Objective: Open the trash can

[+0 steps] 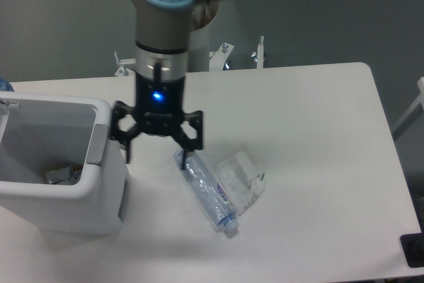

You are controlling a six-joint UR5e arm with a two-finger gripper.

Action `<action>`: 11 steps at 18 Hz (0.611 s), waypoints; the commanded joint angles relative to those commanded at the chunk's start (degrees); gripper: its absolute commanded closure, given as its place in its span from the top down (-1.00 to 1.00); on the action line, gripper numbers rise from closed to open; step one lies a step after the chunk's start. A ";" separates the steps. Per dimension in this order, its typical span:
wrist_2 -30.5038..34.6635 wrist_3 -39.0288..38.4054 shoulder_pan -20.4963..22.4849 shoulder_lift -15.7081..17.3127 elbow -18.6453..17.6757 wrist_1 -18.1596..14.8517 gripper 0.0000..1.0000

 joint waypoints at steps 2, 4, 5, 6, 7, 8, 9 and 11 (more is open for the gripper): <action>1.32 2.46 2.28 -0.89 0.18 0.00 1.00; 2.02 4.92 5.62 -1.32 0.01 -0.09 1.00; 2.20 6.24 7.20 -1.85 0.00 0.00 1.00; 2.29 7.82 8.35 -2.46 0.00 0.00 1.00; 2.38 9.83 9.57 -3.34 0.00 -0.09 1.00; 2.73 12.20 10.98 -4.05 -0.17 -0.09 1.00; 3.34 14.75 12.21 -4.66 -0.35 -0.17 1.00; 5.09 21.33 13.80 -6.24 -0.09 -0.18 1.00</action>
